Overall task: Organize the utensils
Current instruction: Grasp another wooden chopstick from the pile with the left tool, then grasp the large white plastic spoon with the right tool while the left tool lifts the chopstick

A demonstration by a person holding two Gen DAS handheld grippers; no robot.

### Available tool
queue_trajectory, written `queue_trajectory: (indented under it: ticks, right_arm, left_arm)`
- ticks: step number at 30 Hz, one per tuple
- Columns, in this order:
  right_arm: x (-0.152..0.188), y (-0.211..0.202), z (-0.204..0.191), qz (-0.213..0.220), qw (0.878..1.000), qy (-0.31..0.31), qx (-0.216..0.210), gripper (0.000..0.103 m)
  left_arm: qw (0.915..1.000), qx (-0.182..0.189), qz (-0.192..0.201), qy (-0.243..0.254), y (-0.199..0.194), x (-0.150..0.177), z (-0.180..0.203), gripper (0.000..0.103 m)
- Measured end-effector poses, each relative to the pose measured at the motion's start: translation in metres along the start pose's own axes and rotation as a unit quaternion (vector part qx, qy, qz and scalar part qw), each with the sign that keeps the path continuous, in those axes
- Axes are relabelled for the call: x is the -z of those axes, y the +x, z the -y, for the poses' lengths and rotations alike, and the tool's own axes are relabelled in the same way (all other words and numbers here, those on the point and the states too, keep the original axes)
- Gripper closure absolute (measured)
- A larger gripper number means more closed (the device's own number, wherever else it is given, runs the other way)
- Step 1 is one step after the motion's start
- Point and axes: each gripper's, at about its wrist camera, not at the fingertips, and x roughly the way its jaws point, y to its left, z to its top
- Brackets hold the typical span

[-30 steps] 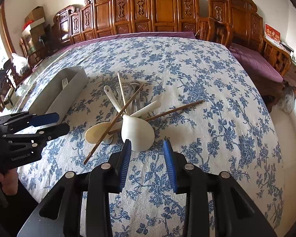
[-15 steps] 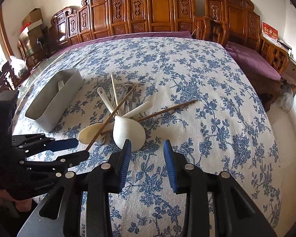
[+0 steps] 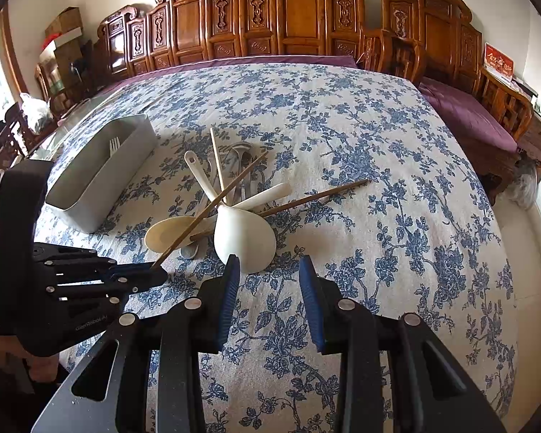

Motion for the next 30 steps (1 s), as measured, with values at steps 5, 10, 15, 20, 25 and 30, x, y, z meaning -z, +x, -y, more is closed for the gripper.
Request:
queue_trajectory:
  ticks: [5, 10, 15, 20, 25, 30]
  right_arm:
    - [-0.001, 0.006, -0.003, -0.004, 1.0, -0.002, 0.0, 0.064]
    - [-0.007, 0.021, -0.011, -0.009, 1.0, -0.013, 0.003, 0.063]
    - [-0.014, 0.042, -0.019, -0.014, 1.0, -0.022, 0.011, 0.057]
    - [-0.029, 0.057, -0.033, -0.012, 0.999, -0.044, 0.015, 0.056]
    - [-0.042, 0.077, -0.048, -0.032, 0.996, -0.083, 0.027, 0.056]
    - [-0.045, 0.091, -0.054, -0.067, 0.991, -0.114, 0.035, 0.055]
  left_arm:
    - [0.9997, 0.006, 0.022, 0.004, -0.021, -0.002, -0.001, 0.099]
    - [0.9987, 0.002, 0.05, 0.01, -0.044, -0.004, -0.005, 0.099]
    - [0.9978, -0.007, 0.065, 0.009, -0.056, -0.007, -0.011, 0.099]
    - [0.9964, -0.016, 0.083, 0.011, -0.069, -0.01, -0.016, 0.099]
    - [0.9955, -0.017, 0.093, 0.007, -0.078, -0.011, -0.022, 0.099]
    - [0.9954, -0.019, 0.094, 0.006, -0.079, -0.012, -0.026, 0.099]
